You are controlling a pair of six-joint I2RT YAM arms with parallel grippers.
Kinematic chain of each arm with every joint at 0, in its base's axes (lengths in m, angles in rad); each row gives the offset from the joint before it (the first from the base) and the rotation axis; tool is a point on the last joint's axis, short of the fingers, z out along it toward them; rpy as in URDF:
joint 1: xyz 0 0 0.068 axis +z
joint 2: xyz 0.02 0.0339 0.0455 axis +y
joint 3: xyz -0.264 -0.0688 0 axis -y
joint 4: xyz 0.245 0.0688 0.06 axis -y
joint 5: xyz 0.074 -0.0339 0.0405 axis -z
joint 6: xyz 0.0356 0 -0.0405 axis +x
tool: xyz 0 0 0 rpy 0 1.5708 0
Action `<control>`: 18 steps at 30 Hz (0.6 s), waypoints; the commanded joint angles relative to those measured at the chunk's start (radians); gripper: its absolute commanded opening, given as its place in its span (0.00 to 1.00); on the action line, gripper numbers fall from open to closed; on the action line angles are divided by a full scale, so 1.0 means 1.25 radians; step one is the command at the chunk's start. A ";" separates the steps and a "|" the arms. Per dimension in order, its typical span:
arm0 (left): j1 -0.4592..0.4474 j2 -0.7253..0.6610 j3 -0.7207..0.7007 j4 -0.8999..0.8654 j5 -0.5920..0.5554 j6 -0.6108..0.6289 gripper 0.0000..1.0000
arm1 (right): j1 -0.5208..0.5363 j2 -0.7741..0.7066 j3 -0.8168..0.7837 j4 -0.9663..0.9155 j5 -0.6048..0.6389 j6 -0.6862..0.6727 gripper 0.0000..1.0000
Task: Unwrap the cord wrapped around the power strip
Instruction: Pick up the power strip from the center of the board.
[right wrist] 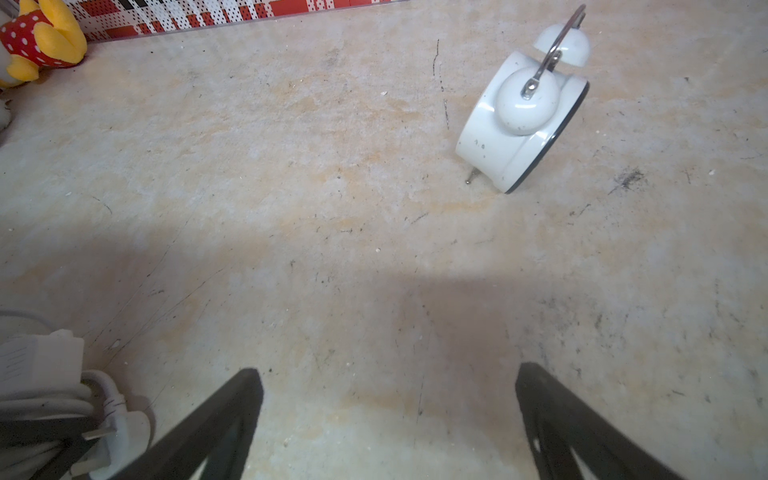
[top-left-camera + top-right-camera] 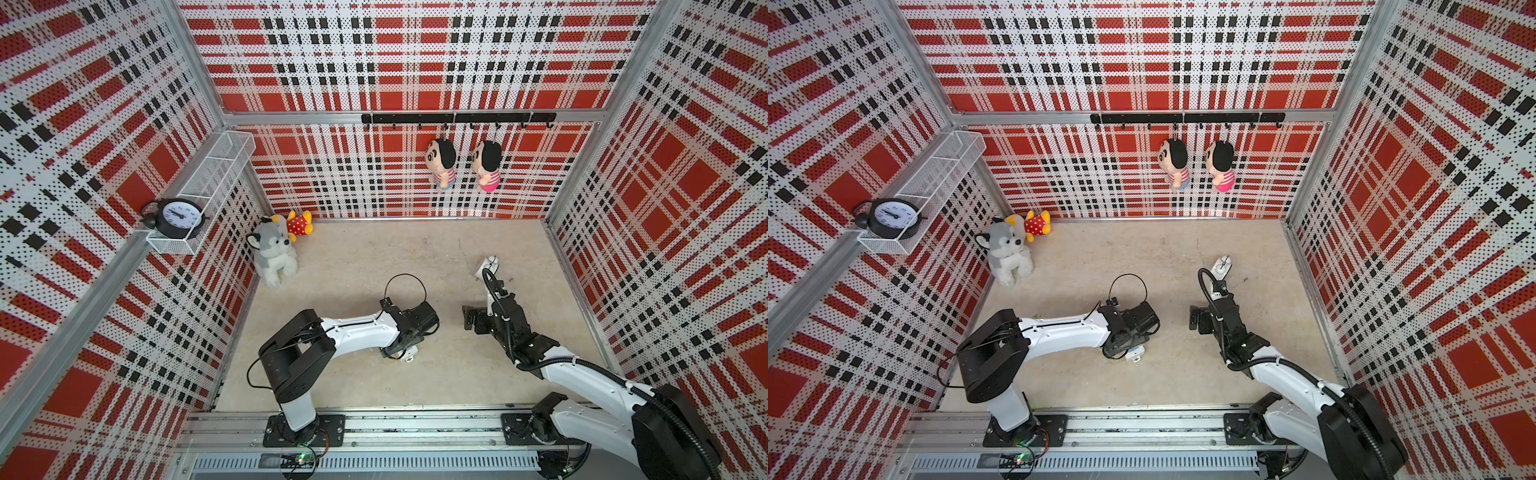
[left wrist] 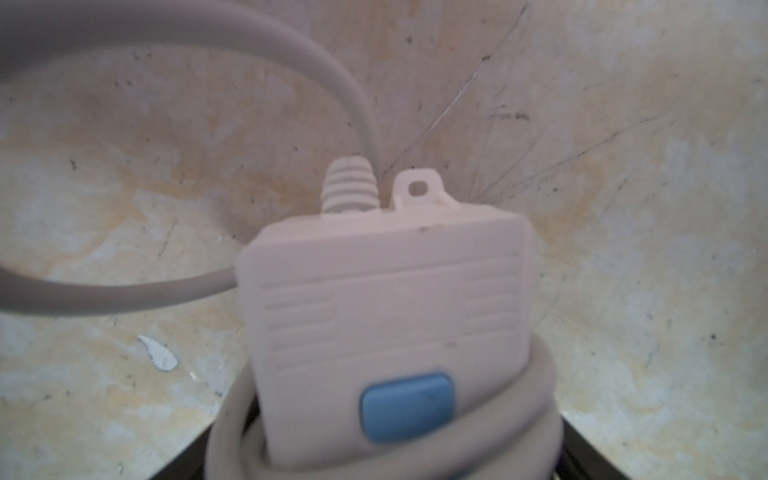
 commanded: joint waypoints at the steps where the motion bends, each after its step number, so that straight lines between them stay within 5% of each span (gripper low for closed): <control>1: 0.002 -0.009 -0.019 0.003 -0.019 0.009 0.63 | 0.006 -0.015 -0.006 -0.004 0.009 -0.001 1.00; 5: -0.002 -0.036 -0.028 0.006 -0.043 0.014 0.46 | 0.005 -0.022 0.000 -0.011 0.010 0.000 1.00; 9: -0.007 -0.073 -0.032 0.004 -0.082 0.037 0.19 | 0.006 -0.036 0.006 -0.024 0.016 0.000 1.00; 18: -0.009 -0.118 -0.019 0.002 -0.131 0.148 0.00 | 0.006 -0.074 0.014 -0.061 0.028 0.003 1.00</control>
